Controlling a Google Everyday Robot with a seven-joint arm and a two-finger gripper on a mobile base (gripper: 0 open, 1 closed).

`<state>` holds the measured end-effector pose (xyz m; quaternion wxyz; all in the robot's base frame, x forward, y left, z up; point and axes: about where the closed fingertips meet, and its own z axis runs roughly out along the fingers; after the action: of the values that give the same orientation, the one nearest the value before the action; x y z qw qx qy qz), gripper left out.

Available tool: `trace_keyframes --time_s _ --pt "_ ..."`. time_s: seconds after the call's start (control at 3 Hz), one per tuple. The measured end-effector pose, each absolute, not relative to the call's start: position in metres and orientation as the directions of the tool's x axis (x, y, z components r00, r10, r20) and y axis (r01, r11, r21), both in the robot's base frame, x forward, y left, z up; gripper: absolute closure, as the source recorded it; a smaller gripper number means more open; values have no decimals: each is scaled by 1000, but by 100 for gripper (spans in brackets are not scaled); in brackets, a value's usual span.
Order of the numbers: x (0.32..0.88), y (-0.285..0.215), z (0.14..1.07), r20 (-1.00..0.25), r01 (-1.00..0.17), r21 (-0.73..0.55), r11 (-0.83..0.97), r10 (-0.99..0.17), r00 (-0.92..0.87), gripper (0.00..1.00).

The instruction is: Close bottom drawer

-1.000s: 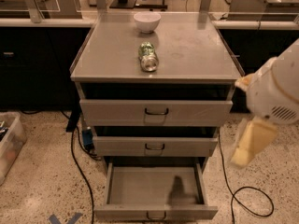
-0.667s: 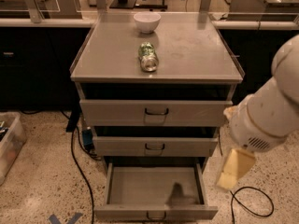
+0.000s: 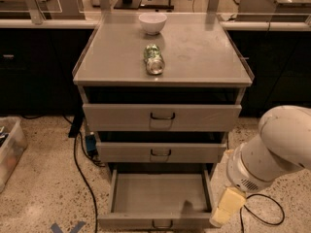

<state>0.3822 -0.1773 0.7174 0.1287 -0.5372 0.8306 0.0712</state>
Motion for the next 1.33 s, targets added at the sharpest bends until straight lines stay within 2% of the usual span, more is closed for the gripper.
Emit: trace_keyframes --time_s 0.67,1.0,1.33 --pt "376 -171 700 -307 -911 -10 412 -869 -389 0" --pt "364 -173 636 -301 -887 44 460 -840 -451 19" --pt "370 -171 632 -319 -883 28 469 -833 -452 41"
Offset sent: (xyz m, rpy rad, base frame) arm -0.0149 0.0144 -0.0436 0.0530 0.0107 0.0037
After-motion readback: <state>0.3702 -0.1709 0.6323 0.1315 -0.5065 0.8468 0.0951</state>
